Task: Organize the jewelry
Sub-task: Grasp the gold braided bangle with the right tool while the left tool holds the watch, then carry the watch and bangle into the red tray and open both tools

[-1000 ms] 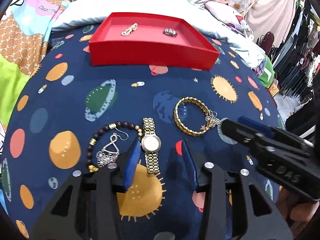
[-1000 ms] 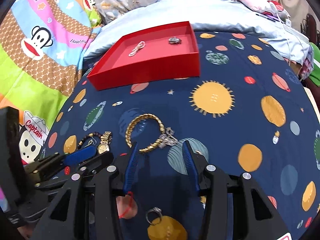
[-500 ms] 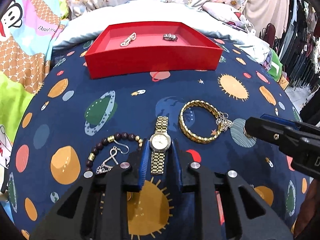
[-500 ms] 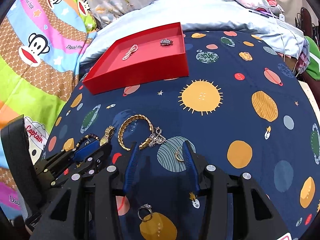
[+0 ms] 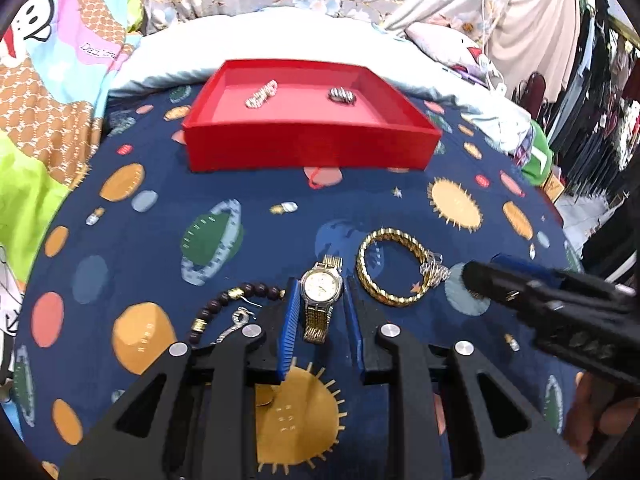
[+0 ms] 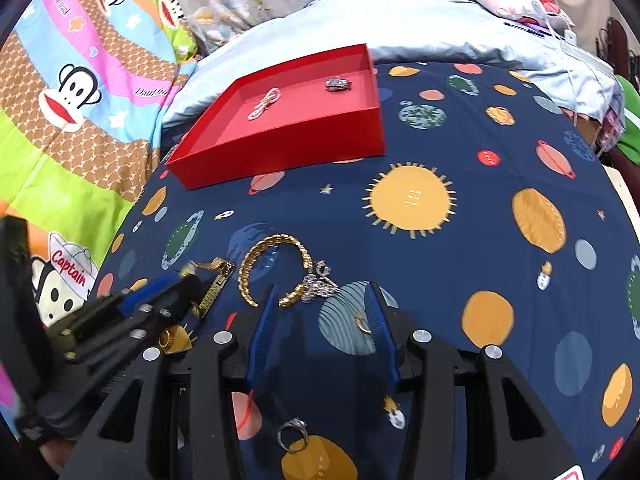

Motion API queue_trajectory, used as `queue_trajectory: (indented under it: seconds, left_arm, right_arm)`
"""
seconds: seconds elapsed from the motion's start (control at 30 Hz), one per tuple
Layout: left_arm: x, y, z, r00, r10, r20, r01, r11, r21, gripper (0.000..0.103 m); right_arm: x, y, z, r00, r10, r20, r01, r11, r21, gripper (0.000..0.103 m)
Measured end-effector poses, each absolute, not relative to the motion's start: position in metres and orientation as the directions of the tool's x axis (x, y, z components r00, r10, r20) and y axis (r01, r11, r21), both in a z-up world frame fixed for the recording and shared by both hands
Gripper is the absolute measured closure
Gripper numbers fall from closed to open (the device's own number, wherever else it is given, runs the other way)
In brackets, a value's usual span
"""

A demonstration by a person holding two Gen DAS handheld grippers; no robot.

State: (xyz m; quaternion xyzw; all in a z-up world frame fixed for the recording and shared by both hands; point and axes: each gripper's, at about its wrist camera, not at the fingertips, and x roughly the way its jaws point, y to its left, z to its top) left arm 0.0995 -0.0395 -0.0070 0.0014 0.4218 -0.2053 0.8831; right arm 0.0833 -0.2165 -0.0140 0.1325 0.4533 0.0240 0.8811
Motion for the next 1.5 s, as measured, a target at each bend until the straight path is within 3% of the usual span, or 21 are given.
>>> queue_trajectory:
  seconds: [0.23, 0.4, 0.5, 0.77, 0.9, 1.5]
  left_arm:
    - [0.104, -0.014, 0.022, 0.592, -0.362, -0.72, 0.319, 0.926, -0.204, 0.082]
    - [0.106, -0.003, 0.034, 0.607, -0.363, -0.707, 0.307, 0.928, -0.212, 0.081]
    - [0.108, 0.0, 0.036, 0.611, -0.361, -0.704, 0.303, 0.929, -0.214, 0.081]
    - [0.112, 0.003, 0.029, 0.596, -0.366, -0.715, 0.297, 0.928, -0.227, 0.081]
    - [0.112, 0.002, 0.026, 0.589, -0.371, -0.718, 0.298, 0.926, -0.233, 0.081]
    - [0.097, -0.005, 0.052, 0.609, -0.408, -0.68, 0.329, 0.91, -0.251, 0.081]
  right_arm:
    - [0.105, -0.195, -0.023, 0.565, 0.19, -0.803, 0.011, 0.971, 0.237, 0.058]
    - [0.121, -0.183, -0.025, 0.569, 0.178, -0.803, -0.03, 0.98, 0.196, 0.042]
    - [0.131, -0.179, -0.029, 0.558, 0.174, -0.812, -0.045, 0.983, 0.179, 0.037]
    - [0.135, -0.167, -0.039, 0.542, 0.134, -0.83, -0.062, 0.991, 0.12, 0.037]
    - [0.135, -0.17, -0.038, 0.545, 0.121, -0.829, -0.045, 0.992, 0.116, 0.048]
    - [0.102, -0.188, 0.012, 0.631, 0.188, -0.753, -0.031, 0.976, 0.218, 0.048]
